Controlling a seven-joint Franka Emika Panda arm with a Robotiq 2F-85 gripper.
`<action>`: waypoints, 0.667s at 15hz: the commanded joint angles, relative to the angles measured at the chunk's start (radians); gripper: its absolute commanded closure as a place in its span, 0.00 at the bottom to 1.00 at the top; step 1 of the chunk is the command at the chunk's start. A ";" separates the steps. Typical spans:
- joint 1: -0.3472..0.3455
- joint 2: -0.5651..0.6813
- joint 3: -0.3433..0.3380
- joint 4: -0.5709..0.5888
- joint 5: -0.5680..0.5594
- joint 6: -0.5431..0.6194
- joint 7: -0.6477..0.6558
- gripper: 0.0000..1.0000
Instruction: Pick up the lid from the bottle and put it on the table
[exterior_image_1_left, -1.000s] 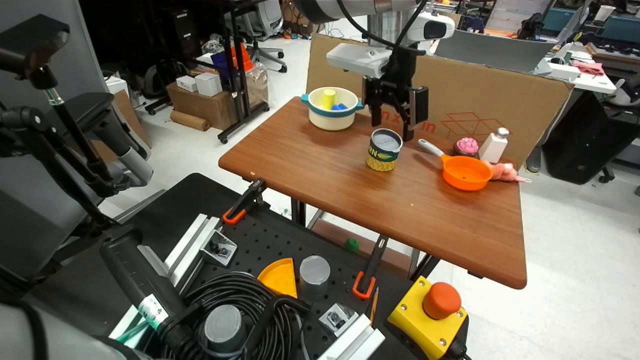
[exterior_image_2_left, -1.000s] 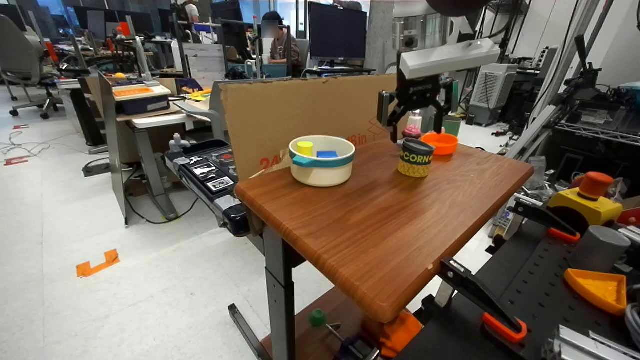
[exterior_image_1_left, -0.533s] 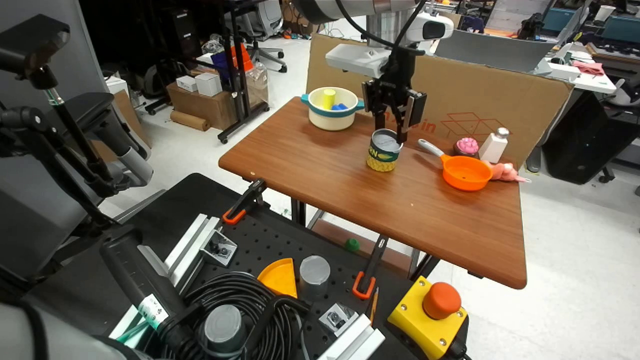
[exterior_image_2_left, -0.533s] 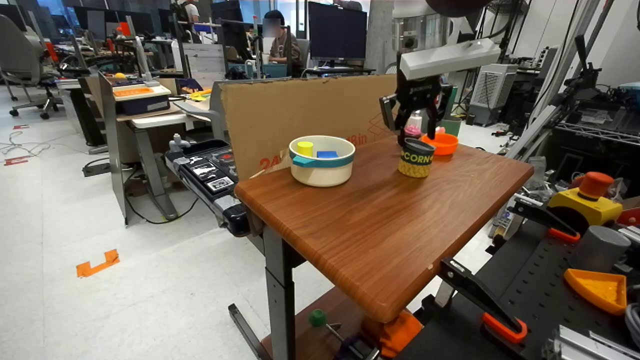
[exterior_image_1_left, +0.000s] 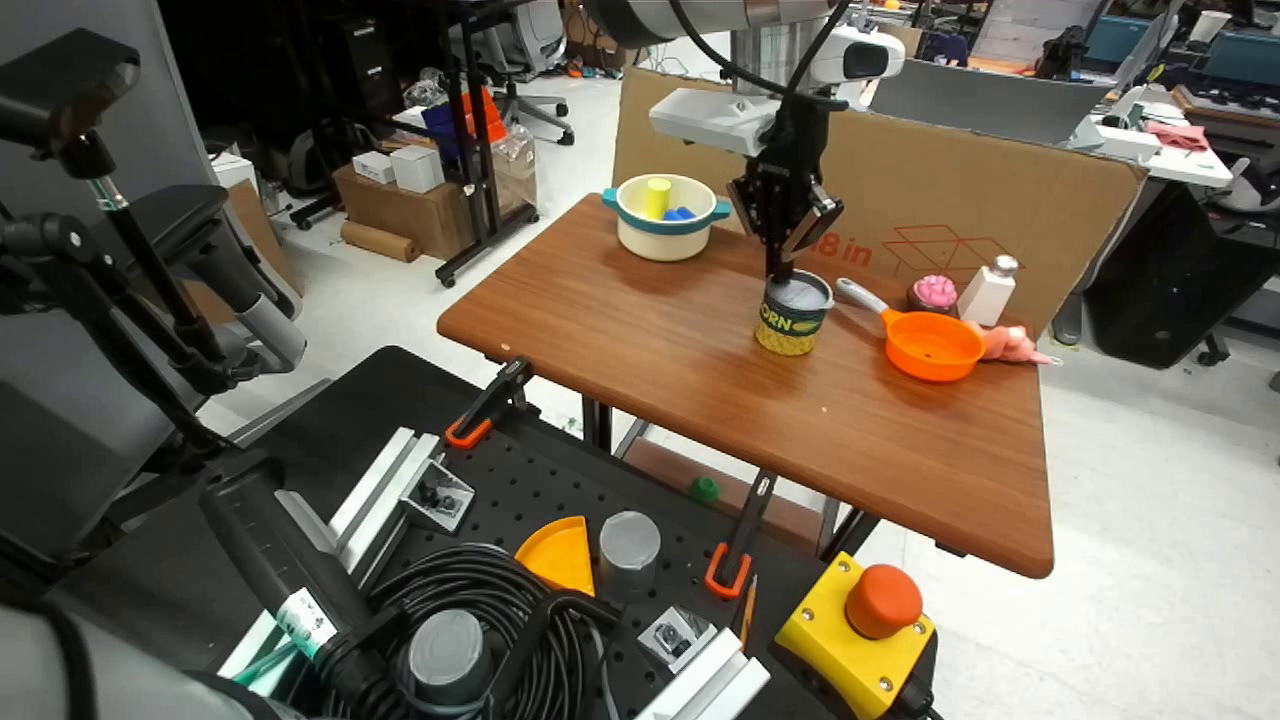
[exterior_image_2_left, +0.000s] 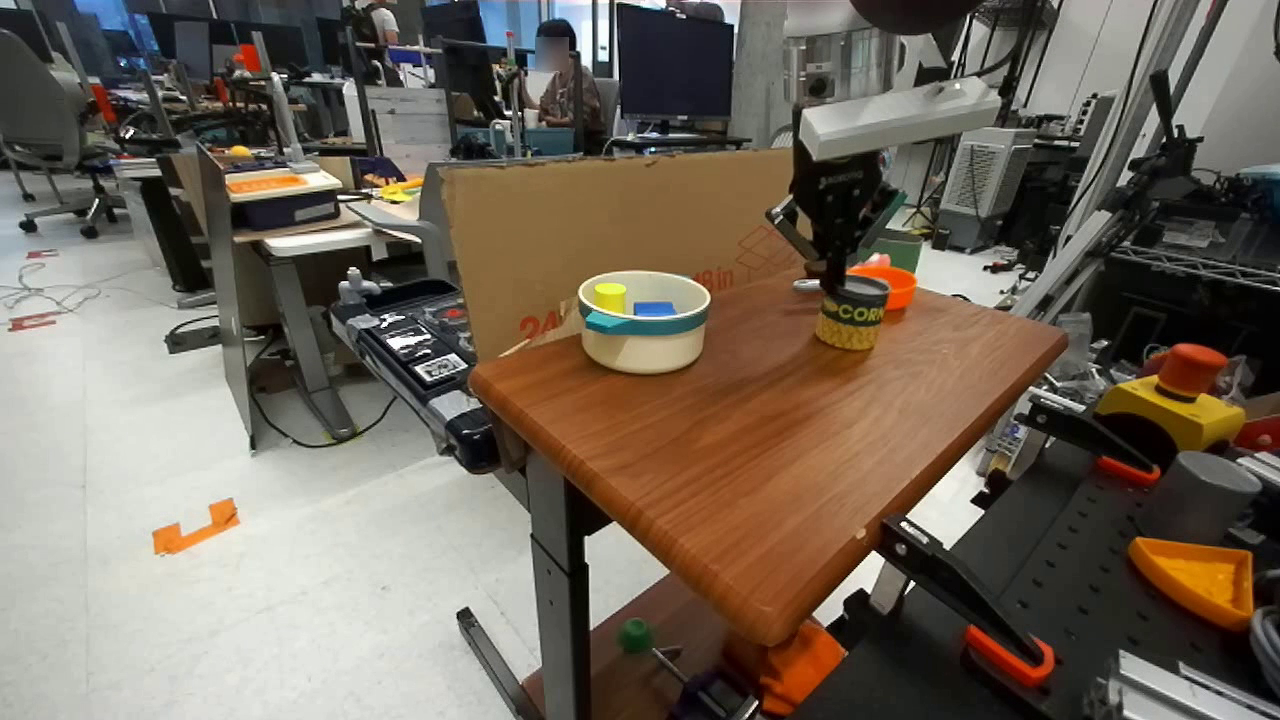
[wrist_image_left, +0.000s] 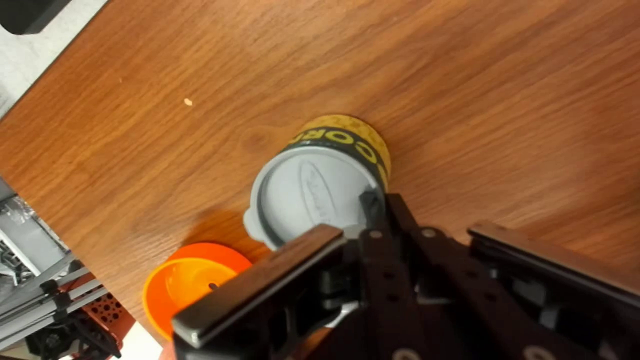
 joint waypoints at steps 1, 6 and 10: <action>0.018 0.003 -0.016 0.013 -0.022 -0.026 0.016 1.00; 0.016 -0.006 -0.014 0.009 -0.019 -0.022 0.010 0.99; 0.025 -0.029 -0.017 -0.001 -0.032 -0.023 0.021 0.99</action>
